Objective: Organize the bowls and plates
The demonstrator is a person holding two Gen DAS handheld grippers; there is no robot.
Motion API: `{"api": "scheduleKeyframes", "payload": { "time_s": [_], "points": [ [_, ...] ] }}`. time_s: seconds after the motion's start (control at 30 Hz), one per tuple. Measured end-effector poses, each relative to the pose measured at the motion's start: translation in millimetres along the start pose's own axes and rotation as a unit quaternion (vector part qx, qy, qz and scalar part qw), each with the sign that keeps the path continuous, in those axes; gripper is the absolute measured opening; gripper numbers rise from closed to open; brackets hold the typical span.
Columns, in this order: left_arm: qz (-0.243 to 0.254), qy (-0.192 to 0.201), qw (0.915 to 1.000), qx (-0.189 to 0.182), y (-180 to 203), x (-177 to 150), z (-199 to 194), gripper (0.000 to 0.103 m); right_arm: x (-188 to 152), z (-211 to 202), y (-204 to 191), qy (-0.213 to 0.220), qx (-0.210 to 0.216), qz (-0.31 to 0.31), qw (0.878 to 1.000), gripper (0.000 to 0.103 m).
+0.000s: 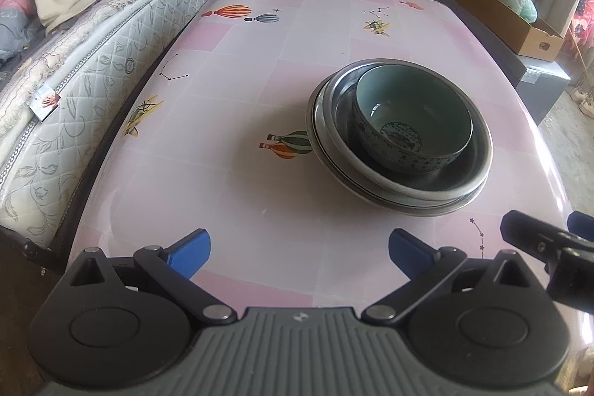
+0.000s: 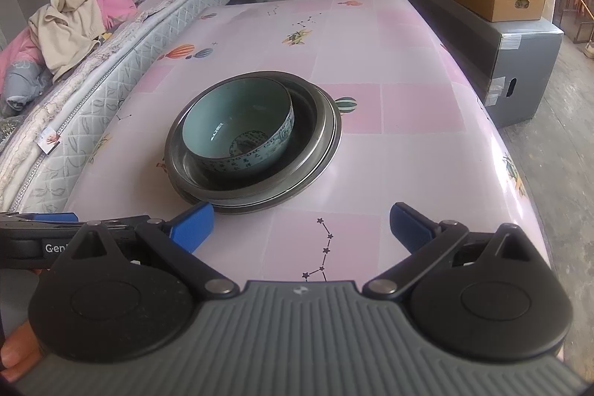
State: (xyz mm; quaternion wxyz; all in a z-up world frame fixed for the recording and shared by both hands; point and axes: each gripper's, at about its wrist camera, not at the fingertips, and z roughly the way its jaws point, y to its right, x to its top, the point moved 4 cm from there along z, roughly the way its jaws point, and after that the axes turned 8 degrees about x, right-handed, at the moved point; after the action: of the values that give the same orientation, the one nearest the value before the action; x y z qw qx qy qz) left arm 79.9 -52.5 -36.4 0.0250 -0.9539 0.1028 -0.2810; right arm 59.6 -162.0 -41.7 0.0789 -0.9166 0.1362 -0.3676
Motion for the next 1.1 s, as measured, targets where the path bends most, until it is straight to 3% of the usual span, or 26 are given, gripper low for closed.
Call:
{"api": "scheduleKeyframes", "payload": {
  "time_s": [1.1],
  "points": [
    [0.021, -0.017, 0.9995, -0.013, 13, -3, 7, 0.103, -2, 5, 9, -0.012, -0.007, 0.009, 1.000, 0.101]
  ]
}}
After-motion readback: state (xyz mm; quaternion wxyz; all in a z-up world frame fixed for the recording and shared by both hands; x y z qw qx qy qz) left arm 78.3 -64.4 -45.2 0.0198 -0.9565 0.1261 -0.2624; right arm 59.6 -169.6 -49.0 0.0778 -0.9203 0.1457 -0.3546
